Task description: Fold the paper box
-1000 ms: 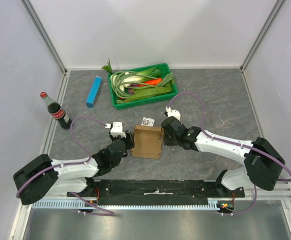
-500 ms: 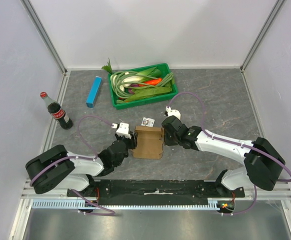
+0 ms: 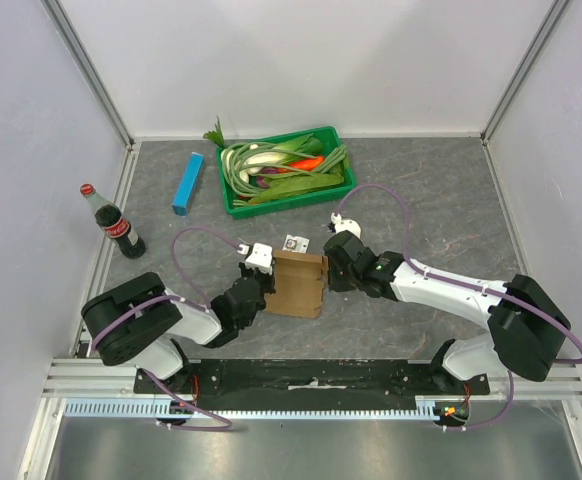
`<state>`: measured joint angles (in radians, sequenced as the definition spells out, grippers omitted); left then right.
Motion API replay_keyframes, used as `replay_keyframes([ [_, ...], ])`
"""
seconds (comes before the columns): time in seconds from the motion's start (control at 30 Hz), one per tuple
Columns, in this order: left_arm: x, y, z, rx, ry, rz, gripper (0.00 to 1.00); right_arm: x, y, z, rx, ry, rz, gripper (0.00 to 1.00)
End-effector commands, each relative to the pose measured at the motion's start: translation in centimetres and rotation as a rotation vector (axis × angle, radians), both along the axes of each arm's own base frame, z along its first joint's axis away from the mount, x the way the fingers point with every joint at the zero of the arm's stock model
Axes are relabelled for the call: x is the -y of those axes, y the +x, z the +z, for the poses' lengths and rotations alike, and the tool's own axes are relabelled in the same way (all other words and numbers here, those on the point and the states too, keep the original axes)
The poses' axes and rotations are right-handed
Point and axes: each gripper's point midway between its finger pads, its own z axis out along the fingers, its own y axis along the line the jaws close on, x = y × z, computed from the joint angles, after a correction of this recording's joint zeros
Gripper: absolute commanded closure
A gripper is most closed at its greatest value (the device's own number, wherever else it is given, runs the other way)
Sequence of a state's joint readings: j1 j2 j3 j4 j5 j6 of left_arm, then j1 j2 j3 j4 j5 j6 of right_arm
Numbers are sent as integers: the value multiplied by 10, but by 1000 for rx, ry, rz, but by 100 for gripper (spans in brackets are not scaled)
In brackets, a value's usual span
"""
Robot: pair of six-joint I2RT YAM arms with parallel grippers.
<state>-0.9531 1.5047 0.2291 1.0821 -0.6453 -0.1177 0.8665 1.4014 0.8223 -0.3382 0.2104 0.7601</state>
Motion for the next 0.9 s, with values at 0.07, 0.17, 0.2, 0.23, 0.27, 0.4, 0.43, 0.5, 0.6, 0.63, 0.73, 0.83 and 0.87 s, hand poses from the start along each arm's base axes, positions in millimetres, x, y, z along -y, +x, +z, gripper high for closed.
replay_keyframes([
  [0.07, 4, 15, 20, 78, 8, 39, 81, -9, 8, 20, 37, 42, 17, 100],
  [0.17, 6, 16, 16, 71, 13, 39, 87, -11, 8, 21, 32, 45, 22, 100],
  [0.2, 7, 17, 18, 72, 9, 39, 89, -11, 8, 21, 31, 43, 22, 100],
  [0.23, 9, 17, 16, 69, 15, 37, 90, -11, 8, 22, 30, 44, 22, 100],
  [0.27, 11, 15, 14, 66, 21, 33, 90, -12, 9, 23, 29, 43, 22, 100],
  [0.4, 17, 13, 13, 77, 31, 35, 92, -11, 9, 25, 21, 25, 29, 100],
  [0.43, 18, 12, 14, 85, 43, 38, 92, -11, 9, 25, 20, 19, 33, 100],
  [0.5, 23, 9, 14, 96, 45, 34, 92, -10, 8, 25, 14, 6, 38, 100],
  [0.6, 29, 7, 16, 115, 69, 29, 93, -8, 7, 26, 7, -8, 42, 100],
  [0.63, 28, 7, 15, 119, 79, 37, 93, -8, 7, 26, 4, -10, 43, 100],
  [0.73, 32, 4, 17, 132, 76, 27, 94, -6, 6, 24, 1, -28, 59, 100],
  [0.83, 30, 3, 17, 135, 75, 27, 94, 9, 12, 22, 25, -97, 68, 100],
  [0.87, 30, 2, 17, 134, 76, 25, 94, 12, 12, 21, 25, -113, 82, 100],
])
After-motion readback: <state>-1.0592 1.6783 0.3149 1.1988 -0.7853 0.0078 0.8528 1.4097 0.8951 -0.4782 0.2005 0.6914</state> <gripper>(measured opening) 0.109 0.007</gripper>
